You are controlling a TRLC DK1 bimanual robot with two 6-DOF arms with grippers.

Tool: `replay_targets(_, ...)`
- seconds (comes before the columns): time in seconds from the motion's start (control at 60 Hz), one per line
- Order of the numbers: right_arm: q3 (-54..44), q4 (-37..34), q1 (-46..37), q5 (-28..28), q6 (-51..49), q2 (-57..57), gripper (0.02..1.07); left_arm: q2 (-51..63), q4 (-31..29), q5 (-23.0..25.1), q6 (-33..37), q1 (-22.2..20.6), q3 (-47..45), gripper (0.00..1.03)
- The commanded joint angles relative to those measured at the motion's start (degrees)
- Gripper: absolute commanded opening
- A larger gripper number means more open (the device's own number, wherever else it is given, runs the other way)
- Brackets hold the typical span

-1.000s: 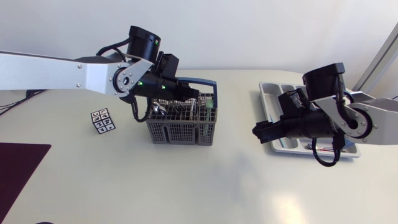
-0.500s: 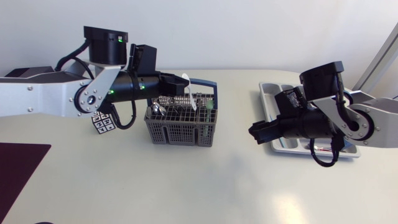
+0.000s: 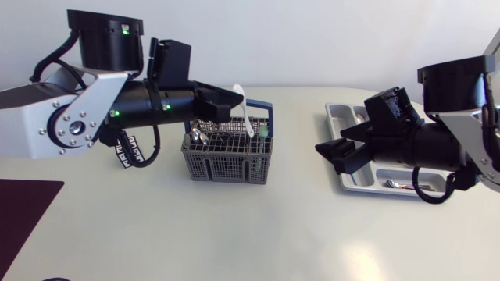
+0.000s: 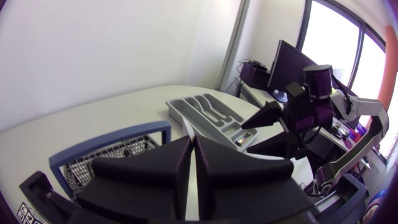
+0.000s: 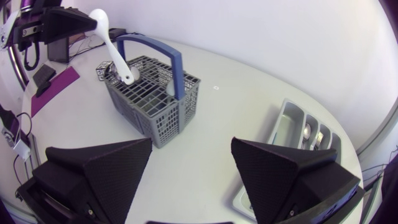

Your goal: Transfer all utensils from the basket to the drawer tray.

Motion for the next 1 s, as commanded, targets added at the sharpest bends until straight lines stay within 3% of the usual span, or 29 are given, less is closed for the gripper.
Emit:
replay_targets(0.0, 0.32, -1.84, 1.81, -1.84, -4.82, -3.07, 0.94, -0.46, -2.83, 2.40, 1.98, -2.32, -0.23, 0.06)
replay_targets(0.183, 1.99, -9.14, 5.85, -8.70, -8.16, -5.36, 0.93, 1.21, -10.66, 6.70, 4.53, -5.92, 3.46, 0.06)
replay_targets(0.317, 1.90, -9.14, 7.52, -14.23, -8.33, -4.30, 0.93, 2.44, -14.52, 9.87, 4.53, -7.16, 6.09, 0.06)
replay_targets(0.467, 1.90, -7.29, 9.55, -15.90, -8.86, -1.75, 0.92, 2.71, -17.07, 12.50, 4.18, -8.03, 7.76, 0.06)
replay_targets(0.633, 2.78, -3.95, 10.95, -17.66, -7.81, 0.09, 0.64, 3.41, -19.36, 15.23, 4.01, -8.12, 8.64, 0.06)
replay_targets(0.75, 3.66, -3.07, 11.30, -17.92, -7.45, 1.68, 0.51, 3.67, -19.71, 16.37, 4.01, -8.12, 8.64, 0.06)
replay_targets(0.95, 4.19, -2.46, 11.83, -18.63, -7.37, 2.91, 0.48, 3.94, -19.62, 16.63, 4.27, -8.12, 8.64, 0.06)
replay_targets(0.983, 4.19, -2.46, 12.18, -18.63, -7.37, 3.17, 0.42, 3.94, -19.62, 16.63, 4.36, -8.12, 8.55, 0.06)
